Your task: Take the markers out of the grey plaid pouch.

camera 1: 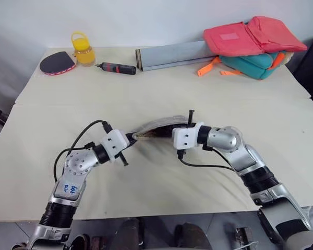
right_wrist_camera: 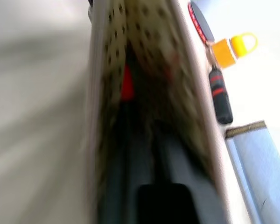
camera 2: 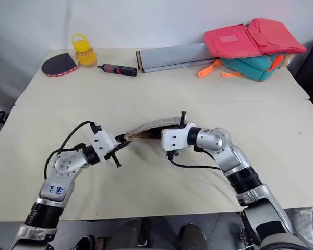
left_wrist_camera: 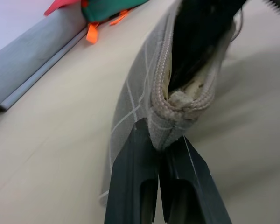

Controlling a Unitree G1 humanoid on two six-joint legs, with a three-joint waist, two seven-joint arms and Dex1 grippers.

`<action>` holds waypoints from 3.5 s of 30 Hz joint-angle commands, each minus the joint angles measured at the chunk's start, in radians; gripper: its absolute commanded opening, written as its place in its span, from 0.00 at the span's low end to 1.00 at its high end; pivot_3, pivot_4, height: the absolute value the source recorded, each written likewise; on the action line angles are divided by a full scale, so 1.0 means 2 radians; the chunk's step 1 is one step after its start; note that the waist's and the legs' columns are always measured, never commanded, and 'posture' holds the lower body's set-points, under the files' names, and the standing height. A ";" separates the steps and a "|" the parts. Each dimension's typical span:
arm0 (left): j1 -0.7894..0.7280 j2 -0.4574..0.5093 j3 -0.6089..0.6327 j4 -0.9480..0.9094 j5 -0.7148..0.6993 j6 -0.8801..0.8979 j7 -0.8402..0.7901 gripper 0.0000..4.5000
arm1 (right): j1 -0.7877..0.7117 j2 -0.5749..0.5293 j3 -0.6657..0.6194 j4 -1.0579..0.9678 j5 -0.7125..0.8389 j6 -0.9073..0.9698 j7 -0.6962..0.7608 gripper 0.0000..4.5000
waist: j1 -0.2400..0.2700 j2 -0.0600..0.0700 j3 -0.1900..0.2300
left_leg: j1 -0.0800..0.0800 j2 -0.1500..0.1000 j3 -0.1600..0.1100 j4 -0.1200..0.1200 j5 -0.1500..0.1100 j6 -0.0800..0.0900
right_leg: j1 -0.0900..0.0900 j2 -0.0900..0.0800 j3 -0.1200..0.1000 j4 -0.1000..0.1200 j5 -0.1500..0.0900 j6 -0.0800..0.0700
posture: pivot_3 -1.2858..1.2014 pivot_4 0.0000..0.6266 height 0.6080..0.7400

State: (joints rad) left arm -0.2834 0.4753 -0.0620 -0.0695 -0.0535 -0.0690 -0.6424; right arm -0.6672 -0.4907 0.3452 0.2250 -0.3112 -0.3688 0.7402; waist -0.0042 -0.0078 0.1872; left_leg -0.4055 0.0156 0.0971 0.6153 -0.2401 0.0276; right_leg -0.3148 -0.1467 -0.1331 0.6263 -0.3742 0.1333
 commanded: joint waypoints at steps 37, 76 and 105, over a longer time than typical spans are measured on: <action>-0.060 -0.060 0.068 -0.023 -0.290 0.350 -0.041 0.00 | -0.121 -0.059 0.038 -0.026 0.059 0.162 0.247 0.47 | 0.000 0.000 0.000 | 0.000 0.000 -0.002 0.001 0.001 0.000 | 0.003 0.000 0.000 -0.003 0.000 0.000 | 0.52 0.24 1.00; -0.033 -0.067 0.063 -0.027 -0.251 0.309 -0.017 0.00 | -0.063 -0.104 -0.027 -0.047 0.097 0.109 0.222 0.11 | 0.001 0.000 0.000 | 0.000 0.000 -0.002 0.000 0.001 0.000 | 0.004 0.000 0.000 -0.004 0.000 0.000 | 0.52 0.24 1.00; -0.025 -0.050 0.051 -0.037 -0.212 0.262 -0.027 0.00 | -0.043 -0.157 -0.053 0.178 0.013 0.058 0.021 0.11 | 0.000 0.000 0.001 | 0.000 0.000 -0.002 -0.001 0.001 0.000 | 0.004 0.001 -0.001 -0.005 0.000 0.000 | 0.52 0.24 1.00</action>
State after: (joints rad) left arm -0.3386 0.3689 0.0360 -0.1022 -0.4650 0.4615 -0.6859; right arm -0.7263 -0.7873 0.2481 0.5860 -0.2627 -0.2307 0.7988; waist -0.0048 -0.0079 0.1888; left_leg -0.4055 0.0150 0.0945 0.6138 -0.2381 0.0275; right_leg -0.3076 -0.1452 -0.1345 0.6169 -0.3741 0.1334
